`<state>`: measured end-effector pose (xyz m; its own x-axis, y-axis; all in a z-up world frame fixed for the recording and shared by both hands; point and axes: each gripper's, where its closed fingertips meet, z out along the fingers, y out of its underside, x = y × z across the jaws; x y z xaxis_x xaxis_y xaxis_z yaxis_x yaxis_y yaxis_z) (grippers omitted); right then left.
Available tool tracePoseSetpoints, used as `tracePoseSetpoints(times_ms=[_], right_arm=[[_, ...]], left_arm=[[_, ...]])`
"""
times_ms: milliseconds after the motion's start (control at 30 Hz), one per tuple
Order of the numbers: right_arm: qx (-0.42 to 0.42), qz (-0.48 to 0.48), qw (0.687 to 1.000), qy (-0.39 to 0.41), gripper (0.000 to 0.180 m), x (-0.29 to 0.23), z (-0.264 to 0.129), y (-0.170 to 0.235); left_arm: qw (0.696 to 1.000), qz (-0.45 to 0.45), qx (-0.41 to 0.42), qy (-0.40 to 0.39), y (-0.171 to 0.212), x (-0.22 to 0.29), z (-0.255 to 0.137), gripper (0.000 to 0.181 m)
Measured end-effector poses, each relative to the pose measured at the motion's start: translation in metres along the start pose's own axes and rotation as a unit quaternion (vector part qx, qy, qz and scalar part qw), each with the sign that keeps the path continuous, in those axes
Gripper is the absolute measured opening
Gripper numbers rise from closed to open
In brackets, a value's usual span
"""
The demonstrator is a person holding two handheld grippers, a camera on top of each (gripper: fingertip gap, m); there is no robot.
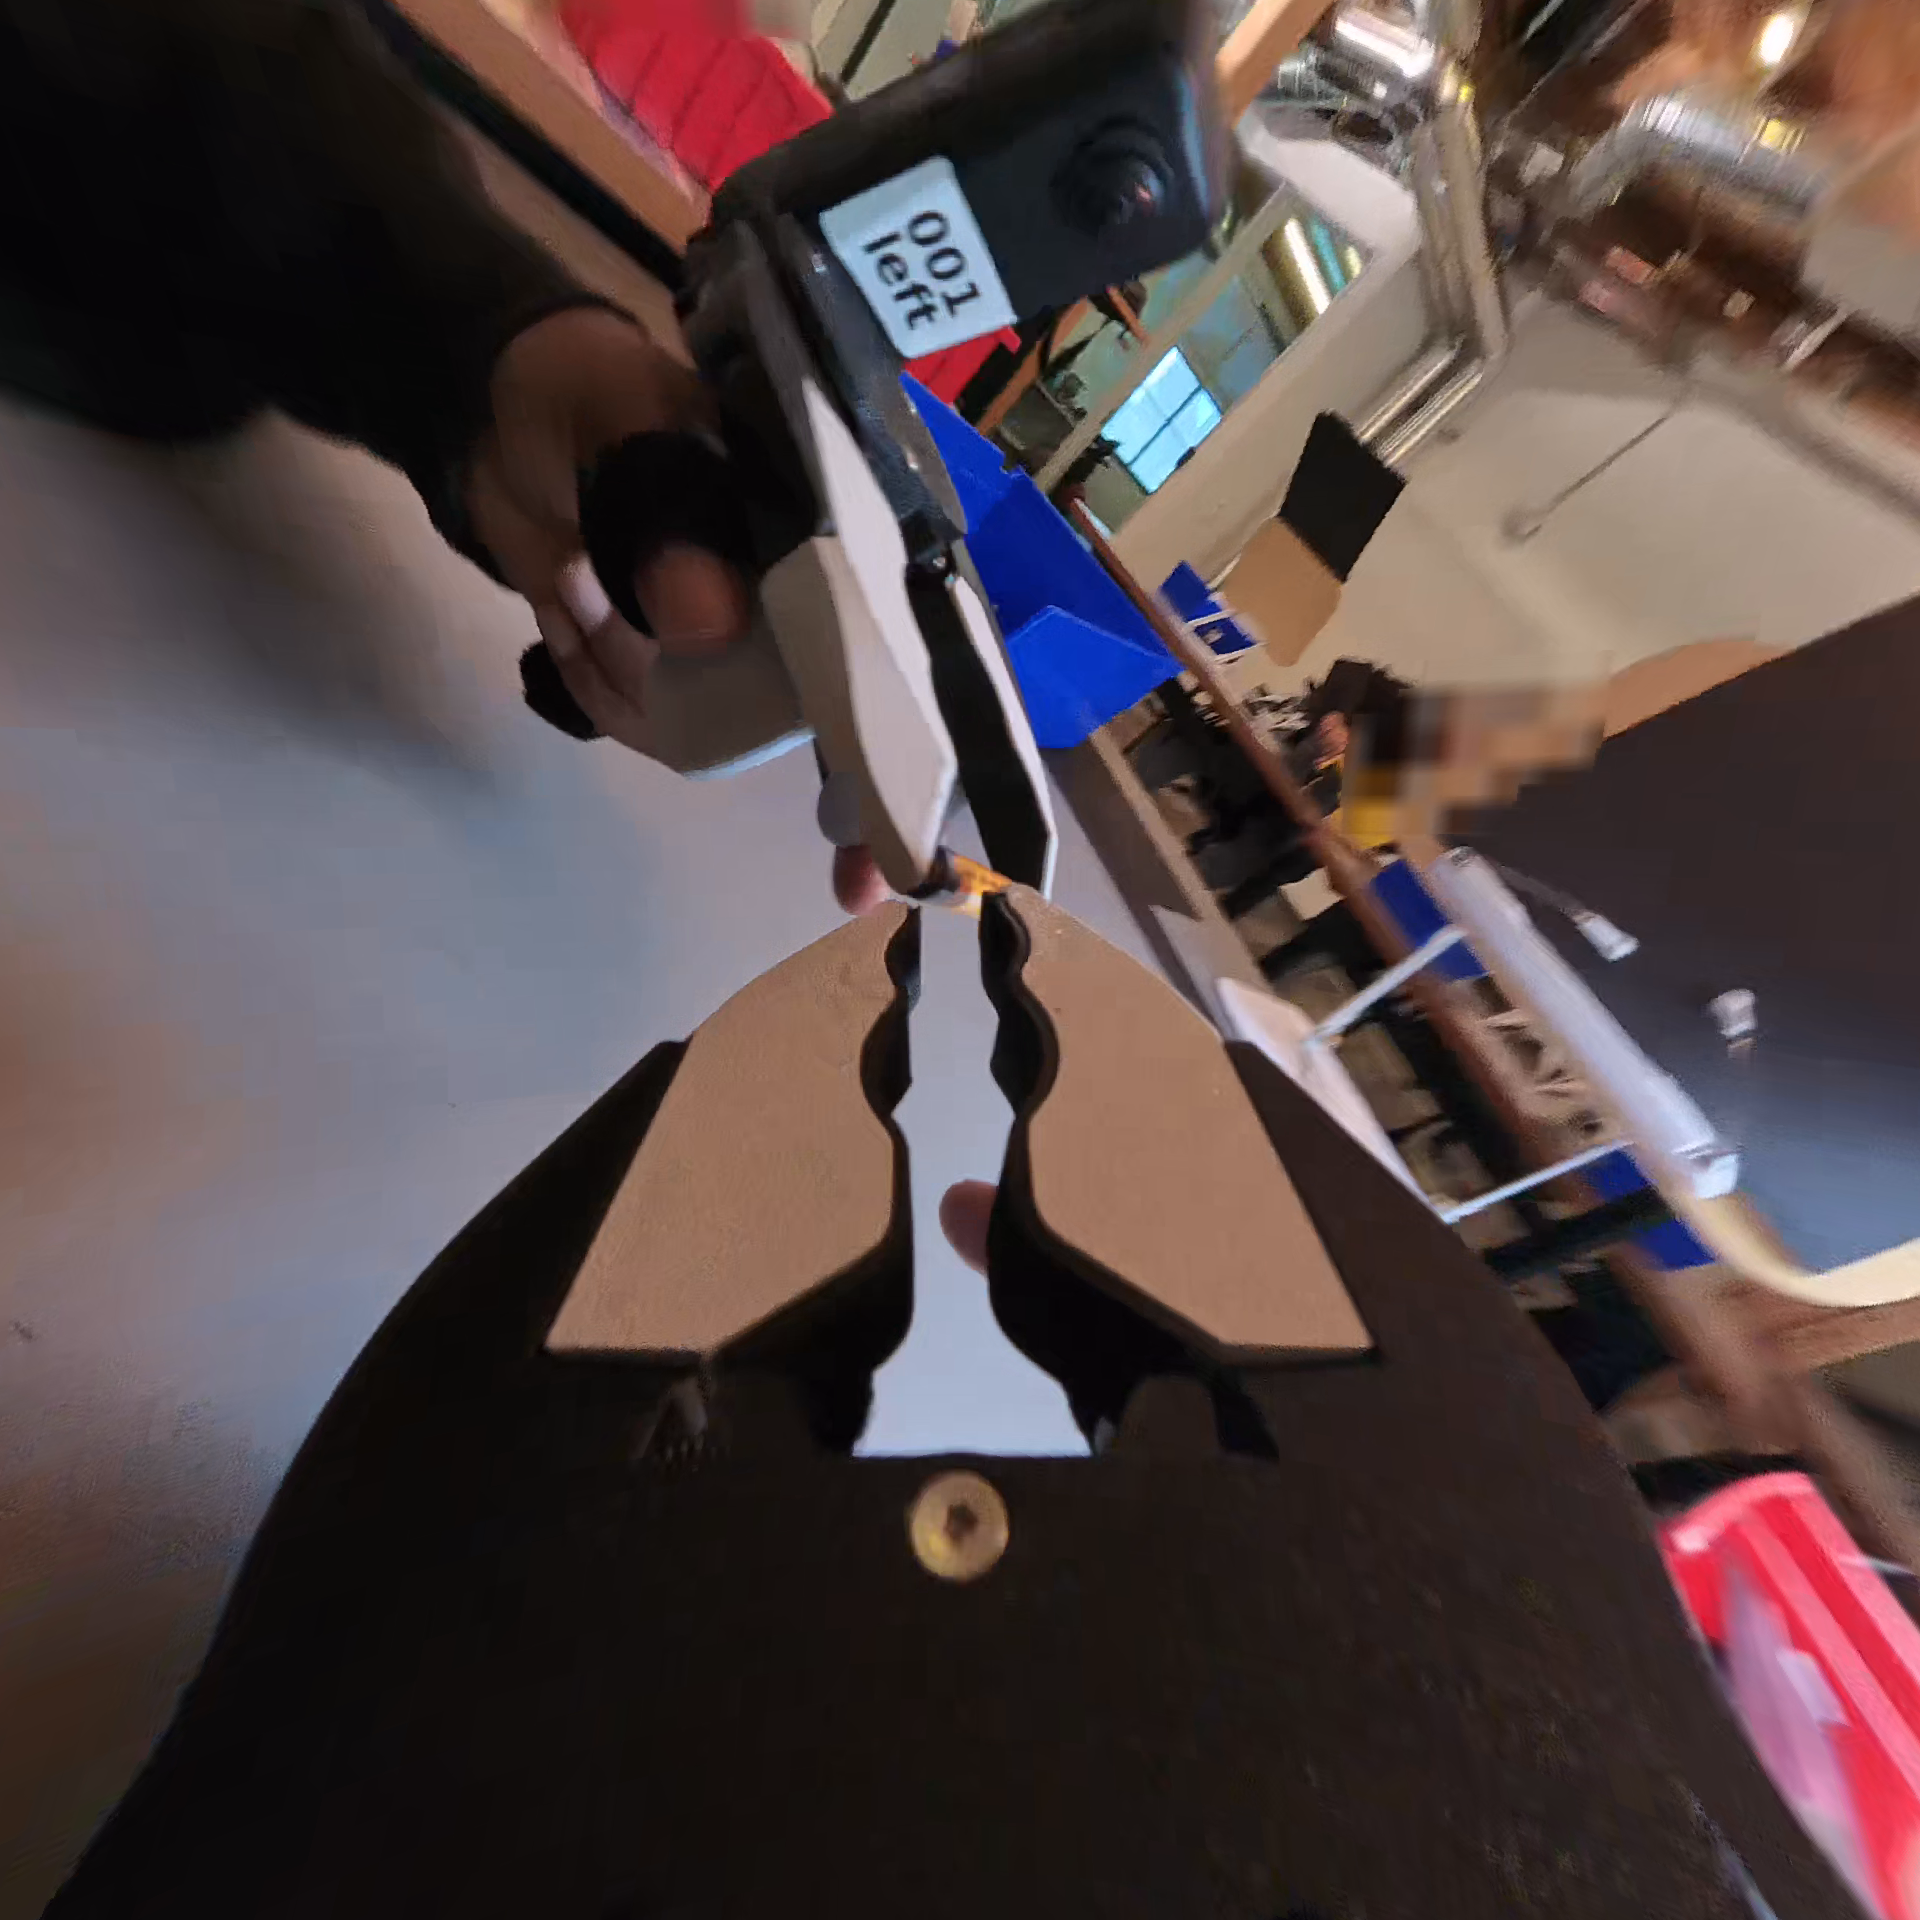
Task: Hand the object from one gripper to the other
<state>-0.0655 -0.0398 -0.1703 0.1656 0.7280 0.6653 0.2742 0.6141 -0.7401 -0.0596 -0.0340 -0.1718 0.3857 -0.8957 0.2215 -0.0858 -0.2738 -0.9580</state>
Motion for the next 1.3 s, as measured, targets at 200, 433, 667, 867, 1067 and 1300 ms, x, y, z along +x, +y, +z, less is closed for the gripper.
tracePoseSetpoints(times_ms=[200, 433, 667, 867, 1067, 1300], right_arm=[[0.032, 0.258, 0.959, -0.111, 0.030, -0.003, -0.001, 0.001], [0.058, 0.559, 0.800, -0.211, 0.034, -0.003, 0.001, -0.006], [0.034, 0.543, 0.807, -0.230, 0.013, -0.015, 0.003, -0.004], [0.058, 0.455, 0.871, -0.179, 0.012, 0.001, -0.003, -0.005], [0.033, 0.218, 0.974, -0.057, 0.011, 0.012, -0.002, 0.000], [-0.046, -0.059, 0.997, 0.010, 0.011, -0.003, 0.005, 0.011]], left_arm=[[0.989, 0.126, 0.001, -0.072, -0.009, -0.007, -0.007, 0.046], [0.905, 0.393, -0.033, -0.161, -0.005, 0.003, 0.000, 0.047], [0.872, 0.460, -0.053, -0.160, 0.005, 0.011, 0.006, 0.046], [0.971, 0.222, 0.017, -0.088, -0.012, 0.011, 0.002, 0.049], [0.996, -0.059, 0.065, 0.013, -0.019, 0.007, 0.000, 0.048], [0.997, -0.065, 0.027, 0.033, -0.005, 0.011, 0.006, 0.026]])
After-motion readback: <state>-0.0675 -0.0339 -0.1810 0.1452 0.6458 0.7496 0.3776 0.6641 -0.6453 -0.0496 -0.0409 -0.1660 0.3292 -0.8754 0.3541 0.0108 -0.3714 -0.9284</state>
